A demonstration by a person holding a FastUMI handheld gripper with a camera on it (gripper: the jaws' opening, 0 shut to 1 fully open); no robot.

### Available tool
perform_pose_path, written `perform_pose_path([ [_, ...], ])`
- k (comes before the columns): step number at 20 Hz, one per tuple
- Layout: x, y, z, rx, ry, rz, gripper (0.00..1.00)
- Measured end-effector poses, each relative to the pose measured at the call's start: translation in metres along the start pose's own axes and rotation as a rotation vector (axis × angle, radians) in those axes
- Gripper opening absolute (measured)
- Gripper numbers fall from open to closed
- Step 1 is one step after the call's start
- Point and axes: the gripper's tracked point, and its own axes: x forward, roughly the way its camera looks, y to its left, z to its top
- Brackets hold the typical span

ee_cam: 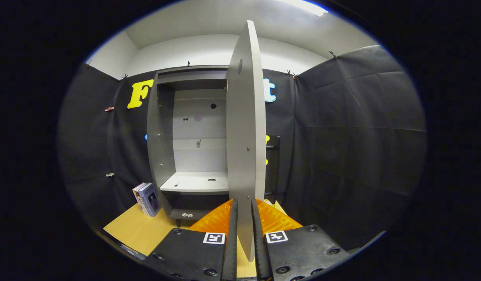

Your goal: Open the shoe cabinet door, grab the shoes and put them into the shoe cabinet, then close the shoe cabinet door.

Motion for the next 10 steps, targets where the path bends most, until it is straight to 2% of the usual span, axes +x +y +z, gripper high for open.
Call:
perform_pose_path([
  [4,0.008,0.052,-0.033,0.001,0.060,0.101,0.23],
  [10,0.025,0.136,-0.093,-0.024,0.147,0.191,0.23],
])
